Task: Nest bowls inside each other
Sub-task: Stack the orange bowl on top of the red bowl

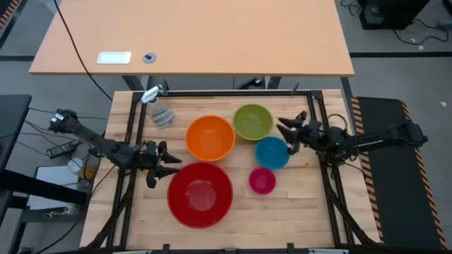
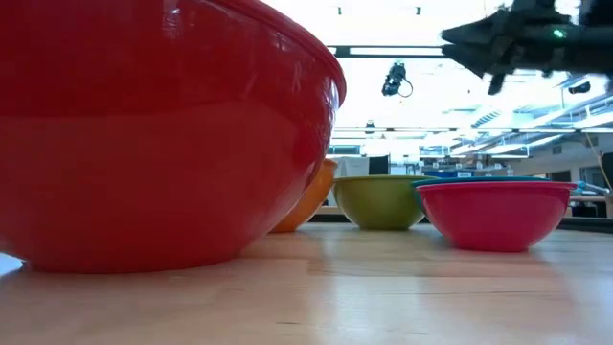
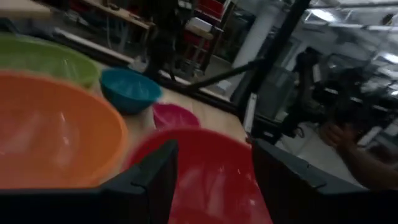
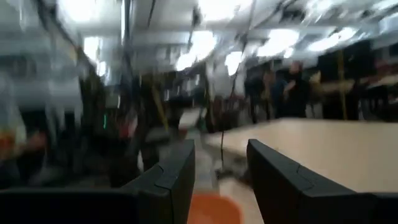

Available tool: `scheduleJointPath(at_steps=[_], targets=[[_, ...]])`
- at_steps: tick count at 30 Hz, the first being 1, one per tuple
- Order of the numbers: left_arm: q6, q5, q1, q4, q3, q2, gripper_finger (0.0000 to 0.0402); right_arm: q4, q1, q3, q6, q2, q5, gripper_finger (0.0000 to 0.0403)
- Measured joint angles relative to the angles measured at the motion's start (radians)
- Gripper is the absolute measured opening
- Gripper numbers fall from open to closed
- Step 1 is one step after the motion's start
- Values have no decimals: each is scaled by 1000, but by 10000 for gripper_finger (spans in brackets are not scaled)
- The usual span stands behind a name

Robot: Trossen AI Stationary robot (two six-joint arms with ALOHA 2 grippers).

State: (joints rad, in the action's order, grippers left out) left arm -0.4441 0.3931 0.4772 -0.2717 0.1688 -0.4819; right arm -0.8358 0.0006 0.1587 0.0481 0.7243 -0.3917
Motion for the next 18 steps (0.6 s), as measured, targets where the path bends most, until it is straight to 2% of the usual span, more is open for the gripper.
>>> scheduleJointPath(at_steps=[3, 5, 10, 12, 16, 18], targets=[[18, 19, -46, 185, 124, -35, 208, 419, -27, 220, 5, 80, 3, 146], [36, 24, -77, 281, 206, -69, 208, 612, -45, 359, 5, 157, 3, 142], [73, 27, -132, 497, 360, -128, 208, 792, -66, 614, -5, 358, 95, 140], [70, 27, -145, 523, 377, -144, 208, 867, -70, 695, -51, 438, 145, 140], [67, 50, -177, 535, 379, -161, 208, 1015, -77, 848, -41, 606, 187, 140], [67, 85, -194, 553, 379, -162, 208, 1114, -76, 912, -121, 695, 241, 140]])
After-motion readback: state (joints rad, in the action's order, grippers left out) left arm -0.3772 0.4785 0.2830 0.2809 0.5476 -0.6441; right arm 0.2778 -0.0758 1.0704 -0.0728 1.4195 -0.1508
